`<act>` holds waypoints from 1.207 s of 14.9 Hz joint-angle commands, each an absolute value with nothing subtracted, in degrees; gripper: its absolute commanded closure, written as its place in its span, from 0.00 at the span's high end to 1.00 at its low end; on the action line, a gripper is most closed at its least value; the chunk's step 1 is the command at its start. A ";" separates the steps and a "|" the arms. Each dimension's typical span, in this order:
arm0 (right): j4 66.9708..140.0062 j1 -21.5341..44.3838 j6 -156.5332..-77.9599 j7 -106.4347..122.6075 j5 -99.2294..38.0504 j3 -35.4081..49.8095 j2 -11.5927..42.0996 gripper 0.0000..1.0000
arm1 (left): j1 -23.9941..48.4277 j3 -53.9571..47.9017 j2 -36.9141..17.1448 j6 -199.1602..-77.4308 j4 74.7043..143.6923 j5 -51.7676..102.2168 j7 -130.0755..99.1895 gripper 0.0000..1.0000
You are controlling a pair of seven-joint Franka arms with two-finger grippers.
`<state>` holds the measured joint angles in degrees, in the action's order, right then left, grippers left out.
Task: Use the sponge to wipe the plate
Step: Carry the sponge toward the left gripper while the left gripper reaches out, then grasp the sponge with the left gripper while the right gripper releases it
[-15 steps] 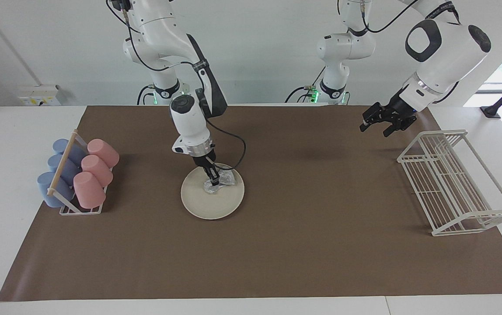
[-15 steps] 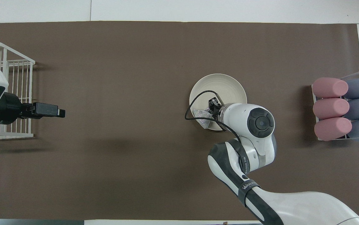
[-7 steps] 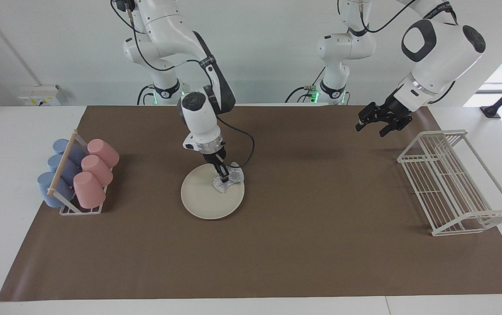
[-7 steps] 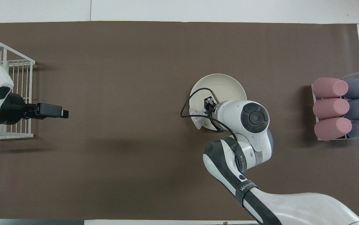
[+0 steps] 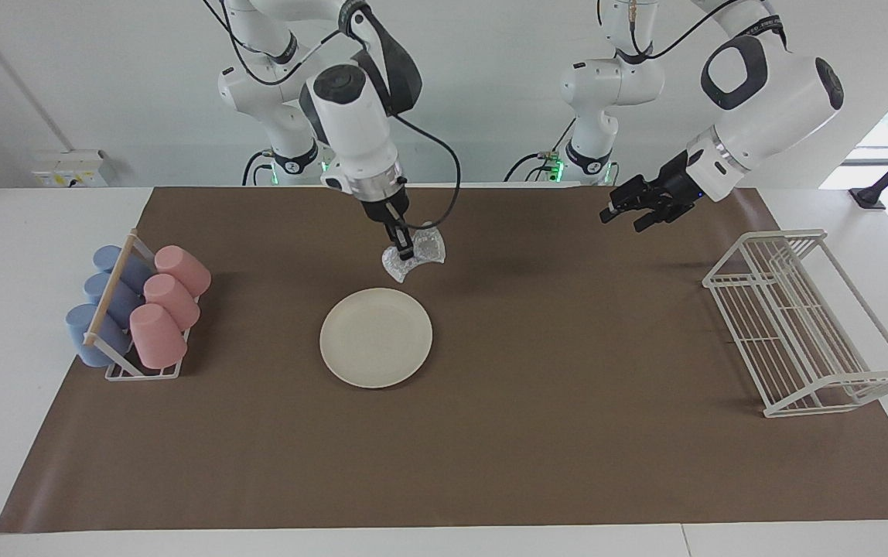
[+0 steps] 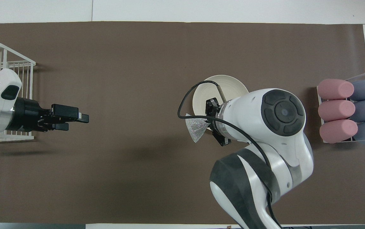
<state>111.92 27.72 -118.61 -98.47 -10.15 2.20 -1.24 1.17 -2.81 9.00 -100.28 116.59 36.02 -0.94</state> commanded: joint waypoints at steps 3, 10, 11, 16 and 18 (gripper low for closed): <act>105.83 29.09 -105.48 -108.35 -10.02 2.55 -6.16 0.00 | 1.93 -2.29 13.36 -100.28 124.80 53.58 -1.67 1.00; 101.62 35.76 -105.56 -121.96 -3.51 2.90 -1.25 0.00 | 6.67 -2.37 13.19 -100.72 129.55 74.51 -1.41 1.00; 98.73 36.47 -105.21 -124.25 -3.25 2.90 1.12 0.00 | 8.59 -2.37 12.92 -101.94 129.55 75.58 -1.15 1.00; 96.42 36.91 -102.92 -124.45 0.52 2.90 2.90 0.00 | 15.11 -2.37 11.96 -104.50 130.43 75.76 2.28 1.00; 96.42 37.00 -103.01 -124.45 0.53 2.90 2.90 0.00 | 18.87 -2.37 11.60 -109.30 130.60 77.77 2.20 1.00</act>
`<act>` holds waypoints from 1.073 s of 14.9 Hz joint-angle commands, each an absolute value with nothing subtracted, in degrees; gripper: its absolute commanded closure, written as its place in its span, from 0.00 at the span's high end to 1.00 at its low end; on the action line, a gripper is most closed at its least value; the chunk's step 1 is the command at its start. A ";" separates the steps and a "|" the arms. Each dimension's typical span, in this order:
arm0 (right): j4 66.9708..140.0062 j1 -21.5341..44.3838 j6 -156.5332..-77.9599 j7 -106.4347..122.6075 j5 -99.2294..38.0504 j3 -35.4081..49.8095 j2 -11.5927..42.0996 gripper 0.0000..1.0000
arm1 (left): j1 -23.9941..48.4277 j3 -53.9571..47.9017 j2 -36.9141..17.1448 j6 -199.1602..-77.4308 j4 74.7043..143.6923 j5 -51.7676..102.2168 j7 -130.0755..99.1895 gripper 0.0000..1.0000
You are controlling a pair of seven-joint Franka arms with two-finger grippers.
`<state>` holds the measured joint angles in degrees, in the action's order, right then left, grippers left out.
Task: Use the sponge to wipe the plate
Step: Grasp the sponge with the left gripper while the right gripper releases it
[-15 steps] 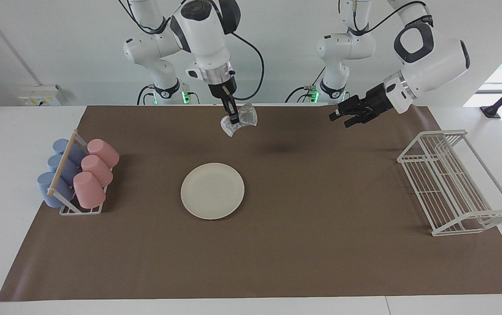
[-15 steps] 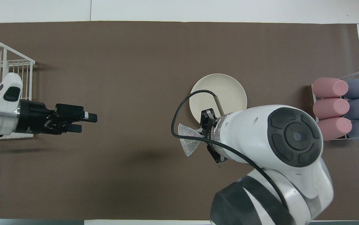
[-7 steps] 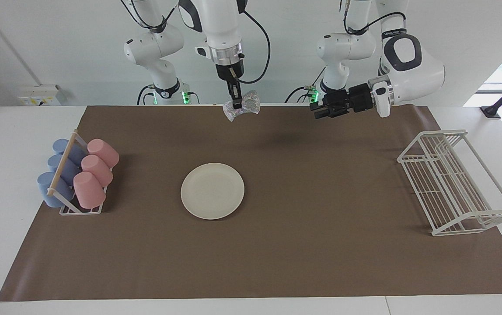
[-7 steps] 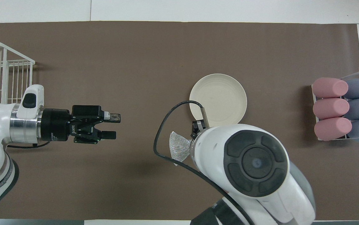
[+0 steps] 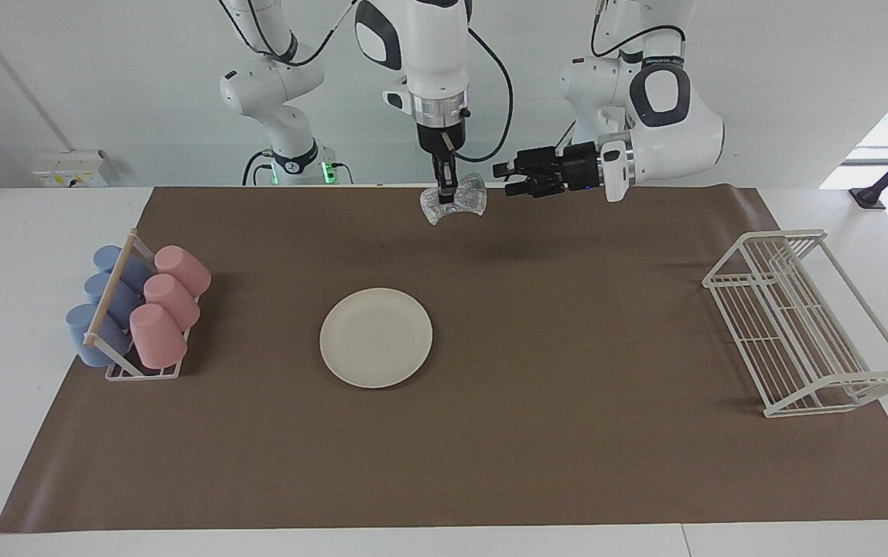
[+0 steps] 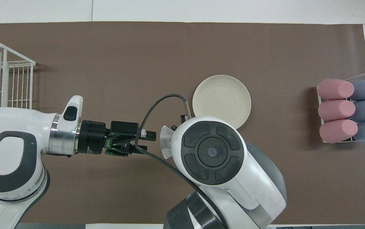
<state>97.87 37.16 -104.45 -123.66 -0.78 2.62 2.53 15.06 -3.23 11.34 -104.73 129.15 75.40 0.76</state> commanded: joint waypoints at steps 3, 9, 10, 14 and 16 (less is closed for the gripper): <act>96.33 36.91 -103.01 -124.37 0.53 2.90 2.90 0.00 | 21.36 -2.37 10.73 -113.82 130.87 78.84 2.28 0.99; 96.33 36.83 -103.01 -124.37 0.61 2.90 2.90 0.00 | 20.83 -2.29 10.28 -112.41 130.52 78.92 3.60 0.69; 96.33 36.83 -102.92 -124.37 0.62 2.90 2.90 0.00 | 20.83 -2.29 10.28 -112.24 130.52 79.01 3.60 0.51; 96.33 36.74 -103.01 -124.28 0.62 2.90 2.90 0.00 | 20.83 -2.29 10.28 -111.62 130.34 80.77 2.73 0.00; 96.33 36.74 -103.01 -124.28 0.62 2.90 2.81 0.00 | 20.83 -2.29 10.28 -111.62 130.25 81.38 1.32 0.00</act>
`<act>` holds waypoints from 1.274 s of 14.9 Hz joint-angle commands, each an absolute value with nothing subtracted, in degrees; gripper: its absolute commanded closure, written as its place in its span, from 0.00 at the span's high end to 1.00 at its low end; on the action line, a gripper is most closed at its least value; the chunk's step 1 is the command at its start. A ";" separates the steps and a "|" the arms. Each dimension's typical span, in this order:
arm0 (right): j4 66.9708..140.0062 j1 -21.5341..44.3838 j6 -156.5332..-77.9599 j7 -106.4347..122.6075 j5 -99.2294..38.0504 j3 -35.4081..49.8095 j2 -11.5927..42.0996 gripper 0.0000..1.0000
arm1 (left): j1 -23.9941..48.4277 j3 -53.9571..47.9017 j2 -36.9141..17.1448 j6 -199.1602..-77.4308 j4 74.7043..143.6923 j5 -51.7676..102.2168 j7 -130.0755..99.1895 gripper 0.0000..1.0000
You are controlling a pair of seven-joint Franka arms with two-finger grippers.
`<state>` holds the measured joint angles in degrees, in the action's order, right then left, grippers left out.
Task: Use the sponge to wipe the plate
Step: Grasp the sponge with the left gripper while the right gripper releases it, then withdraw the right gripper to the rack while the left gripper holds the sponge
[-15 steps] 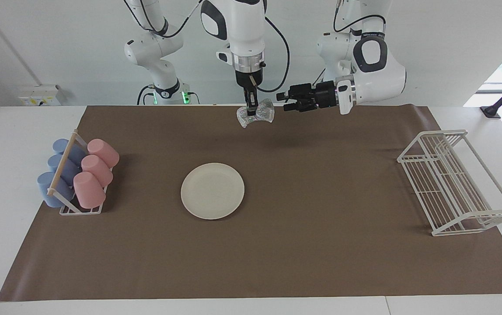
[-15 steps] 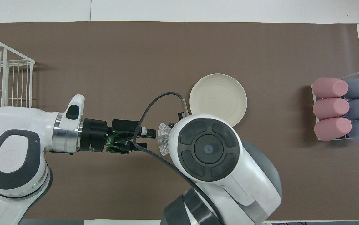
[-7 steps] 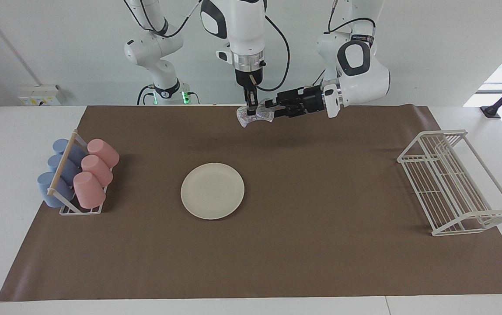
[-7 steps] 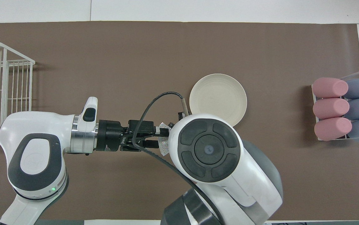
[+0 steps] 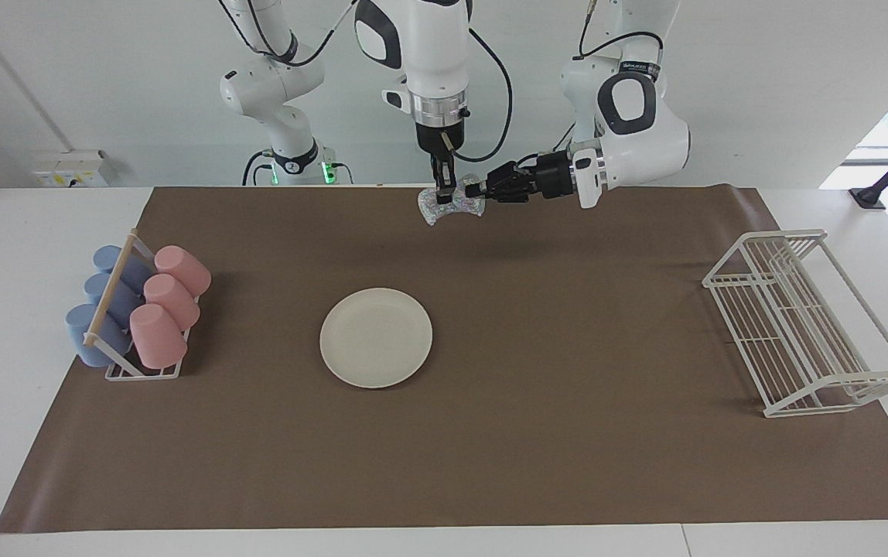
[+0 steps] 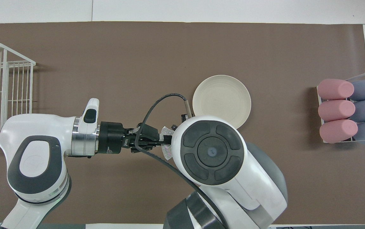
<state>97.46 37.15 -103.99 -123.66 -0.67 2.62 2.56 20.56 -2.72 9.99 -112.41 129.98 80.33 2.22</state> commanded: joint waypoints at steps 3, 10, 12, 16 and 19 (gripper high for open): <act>97.03 36.30 -102.75 -119.74 0.53 2.81 1.59 0.05 | 20.74 -2.11 10.46 -111.36 130.34 81.39 0.62 0.00; 99.58 28.23 -94.06 -86.70 0.26 2.11 -3.69 1.00 | 18.47 -1.76 10.81 -109.43 130.43 80.95 -0.44 0.00; 99.49 24.37 -92.12 -76.60 0.26 2.11 -4.74 1.00 | 16.71 -1.67 10.81 -108.20 130.34 80.60 -0.88 0.00; 99.14 15.14 -89.40 -57.62 0.26 2.02 -5.80 1.00 | 13.37 -1.76 10.81 -107.93 127.89 71.31 -5.61 0.00; 98.97 7.84 -88.24 -42.41 0.26 2.02 -5.80 1.00 | 12.48 -1.67 10.81 -106.79 125.43 61.56 -9.82 0.00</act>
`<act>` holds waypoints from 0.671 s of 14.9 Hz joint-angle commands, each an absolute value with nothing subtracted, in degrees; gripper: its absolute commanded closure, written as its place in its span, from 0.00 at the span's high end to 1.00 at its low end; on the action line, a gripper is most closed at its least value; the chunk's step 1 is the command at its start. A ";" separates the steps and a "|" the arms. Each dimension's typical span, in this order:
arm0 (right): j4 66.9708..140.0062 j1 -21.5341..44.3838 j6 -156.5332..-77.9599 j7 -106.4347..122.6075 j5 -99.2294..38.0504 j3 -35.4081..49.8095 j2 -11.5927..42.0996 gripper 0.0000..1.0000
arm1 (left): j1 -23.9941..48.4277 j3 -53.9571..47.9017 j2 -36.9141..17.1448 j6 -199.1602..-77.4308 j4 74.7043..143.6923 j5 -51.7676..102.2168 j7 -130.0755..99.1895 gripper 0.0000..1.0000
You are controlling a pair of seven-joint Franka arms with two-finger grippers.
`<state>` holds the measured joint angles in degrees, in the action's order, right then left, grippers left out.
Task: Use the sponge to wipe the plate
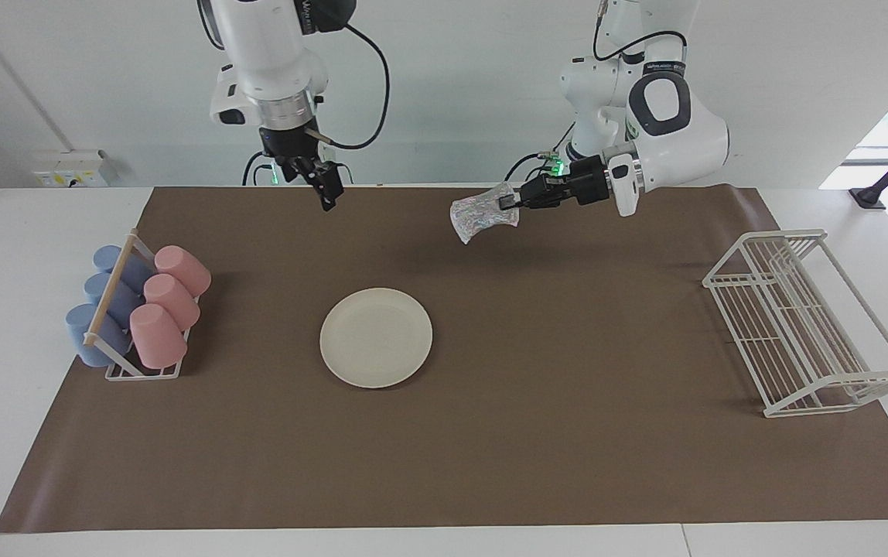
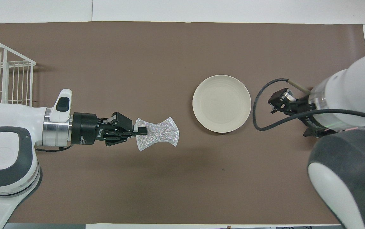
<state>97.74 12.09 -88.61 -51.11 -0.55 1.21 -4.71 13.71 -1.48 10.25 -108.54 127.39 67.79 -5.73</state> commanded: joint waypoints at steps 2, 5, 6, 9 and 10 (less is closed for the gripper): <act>98.88 4.85 -88.24 -33.70 0.26 2.02 -5.71 1.00 | 11.78 -1.67 9.94 -104.52 121.57 53.13 -16.14 0.00; 98.96 2.47 -87.72 -21.31 0.35 2.02 -5.71 1.00 | 9.50 -1.67 6.51 -98.46 114.46 42.57 -20.73 0.00; 98.96 1.76 -87.80 -17.70 0.35 2.02 -5.71 1.00 | 9.41 -1.67 5.37 -97.13 112.08 39.49 -22.31 0.00; 98.96 -2.00 -88.59 -5.48 0.26 2.02 -5.36 1.00 | 9.84 -1.67 3.61 -95.37 108.37 29.64 -25.40 0.00; 98.96 -2.80 -88.59 -3.97 0.00 2.11 -5.27 1.00 | 10.10 -1.67 3.60 -94.84 108.28 26.49 -25.40 0.00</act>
<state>97.86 0.23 -87.99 -9.51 -0.55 1.14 -4.72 10.04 -1.35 5.58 -97.36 111.21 31.95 -23.69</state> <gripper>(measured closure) 0.000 0.952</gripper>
